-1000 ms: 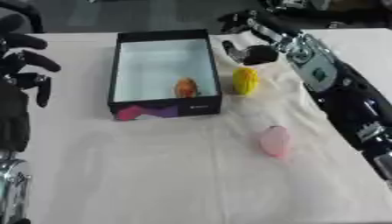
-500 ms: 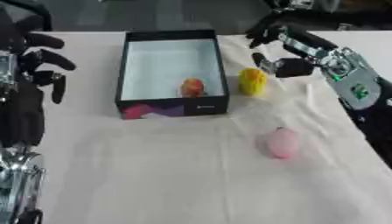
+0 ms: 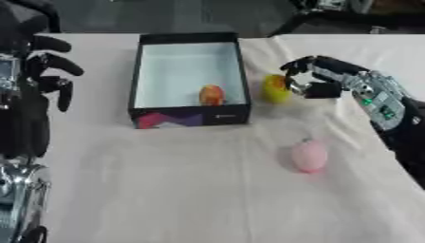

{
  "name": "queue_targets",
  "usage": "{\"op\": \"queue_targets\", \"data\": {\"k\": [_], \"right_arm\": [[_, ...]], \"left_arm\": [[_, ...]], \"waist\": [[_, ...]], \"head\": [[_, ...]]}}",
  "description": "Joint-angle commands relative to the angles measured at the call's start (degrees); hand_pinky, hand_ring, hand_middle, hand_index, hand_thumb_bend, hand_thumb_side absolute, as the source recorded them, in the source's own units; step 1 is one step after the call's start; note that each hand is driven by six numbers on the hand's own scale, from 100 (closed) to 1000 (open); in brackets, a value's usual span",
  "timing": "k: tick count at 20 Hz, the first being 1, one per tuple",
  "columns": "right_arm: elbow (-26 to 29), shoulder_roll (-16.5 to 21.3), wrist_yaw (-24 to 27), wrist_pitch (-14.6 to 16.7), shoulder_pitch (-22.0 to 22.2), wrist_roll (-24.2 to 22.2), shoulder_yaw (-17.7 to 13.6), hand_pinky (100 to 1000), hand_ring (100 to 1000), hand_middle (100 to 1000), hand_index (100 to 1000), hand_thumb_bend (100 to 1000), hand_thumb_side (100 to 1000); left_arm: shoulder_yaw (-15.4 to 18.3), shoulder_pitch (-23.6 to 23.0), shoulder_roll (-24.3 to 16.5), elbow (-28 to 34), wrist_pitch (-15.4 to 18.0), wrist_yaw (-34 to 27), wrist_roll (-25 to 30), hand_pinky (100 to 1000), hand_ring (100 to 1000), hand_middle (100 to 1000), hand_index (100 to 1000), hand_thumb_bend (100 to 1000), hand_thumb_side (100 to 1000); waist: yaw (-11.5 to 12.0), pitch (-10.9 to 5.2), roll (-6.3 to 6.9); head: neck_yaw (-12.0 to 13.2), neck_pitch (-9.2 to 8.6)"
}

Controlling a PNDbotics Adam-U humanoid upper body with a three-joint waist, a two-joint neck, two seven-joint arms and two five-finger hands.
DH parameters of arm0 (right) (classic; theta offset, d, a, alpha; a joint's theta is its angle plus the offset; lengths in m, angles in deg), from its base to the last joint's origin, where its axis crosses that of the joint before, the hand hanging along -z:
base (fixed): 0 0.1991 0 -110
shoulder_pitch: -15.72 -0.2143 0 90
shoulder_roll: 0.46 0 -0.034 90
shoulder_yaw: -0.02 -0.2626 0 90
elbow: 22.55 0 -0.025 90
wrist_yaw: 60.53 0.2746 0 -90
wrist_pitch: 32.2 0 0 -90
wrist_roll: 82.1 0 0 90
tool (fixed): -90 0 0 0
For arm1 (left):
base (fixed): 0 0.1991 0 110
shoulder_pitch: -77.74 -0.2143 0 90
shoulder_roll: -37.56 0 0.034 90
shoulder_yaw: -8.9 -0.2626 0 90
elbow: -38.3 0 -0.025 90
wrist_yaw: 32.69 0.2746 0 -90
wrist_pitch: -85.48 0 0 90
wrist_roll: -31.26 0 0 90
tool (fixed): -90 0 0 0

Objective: Pick up objects on the table and place them in the box.

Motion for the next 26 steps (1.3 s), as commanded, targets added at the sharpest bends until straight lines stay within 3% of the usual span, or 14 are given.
{"op": "queue_targets", "data": {"k": [1, 5, 6, 8, 10, 11, 15, 17, 22, 26], "right_arm": [[-3.54, 0.57, -3.73, 0.33, -1.74, 1.38, -0.09, 851, 822, 751, 906, 100, 920], [-6.16, 0.00, -7.53, 1.66, -2.13, 2.37, 0.20, 855, 828, 759, 881, 100, 880], [-6.54, -0.10, -8.31, 2.00, -2.19, 2.39, 0.26, 857, 831, 760, 864, 100, 833], [-6.88, -0.30, -9.71, 2.92, -2.30, 2.26, 0.45, 859, 833, 760, 815, 100, 612], [-6.74, -0.50, -10.54, 3.83, -2.39, 2.36, 0.48, 857, 830, 751, 717, 100, 327], [-6.50, -0.57, -10.73, 4.21, -2.45, 2.66, 0.45, 855, 825, 742, 656, 100, 277], [-4.38, -0.55, -9.74, 4.90, -2.63, 7.29, 0.09, 839, 794, 666, 383, 100, 227], [-2.80, -0.36, -8.40, 4.88, -2.69, 10.68, 0.03, 832, 781, 637, 314, 100, 212], [2.43, 0.80, -3.37, 4.26, -3.58, 17.75, 0.08, 818, 757, 590, 242, 100, 200], [7.13, 2.10, 1.61, 3.35, -4.95, 19.47, 0.62, 818, 754, 585, 237, 100, 214]], "left_arm": [[0.24, 0.72, -0.23, 0.69, 0.02, 0.09, -0.03, 100, 456, 549, 798, 100, 806], [0.20, 0.68, -0.22, 0.70, 0.02, 0.04, -0.01, 100, 456, 549, 798, 100, 806], [0.19, 0.67, -0.21, 0.71, 0.02, 0.03, 0.01, 100, 456, 549, 798, 100, 806], [0.19, 0.67, -0.22, 0.71, 0.01, 0.03, 0.02, 100, 456, 548, 798, 100, 806], [0.18, 0.67, -0.23, 0.70, -0.01, 0.02, 0.01, 100, 456, 548, 798, 100, 806], [0.18, 0.68, -0.23, 0.70, -0.02, 0.02, 0.02, 100, 456, 548, 798, 100, 806], [0.21, 0.71, -0.25, 0.69, -0.04, 0.02, -0.03, 100, 456, 548, 798, 100, 806], [0.21, 0.68, -0.28, 0.69, -0.04, 0.01, -0.06, 100, 456, 548, 798, 100, 806], [0.21, 0.70, -0.27, 0.76, -0.01, -0.03, -0.09, 100, 456, 549, 798, 100, 805], [0.15, 0.75, -0.15, 0.82, 0.02, -0.08, -0.04, 100, 456, 549, 798, 100, 804]], "waist": [[0.10, -0.79, 0.07], [0.14, -0.78, 0.03], [0.15, -0.78, 0.04], [0.13, -0.77, 0.06], [0.09, -0.76, 0.10], [0.07, -0.76, 0.12], [0.00, -0.74, 0.16], [-0.04, -0.73, 0.15], [0.01, -0.79, 0.17], [0.27, -0.85, 0.20]], "head": [[-0.15, -0.11], [-0.15, -0.11], [-0.12, -0.11], [-0.10, -0.11], [-0.15, -0.11], [-0.16, -0.11], [-0.14, -0.11], [-0.12, -0.11], [-0.20, -0.11], [-0.52, -0.11]]}}
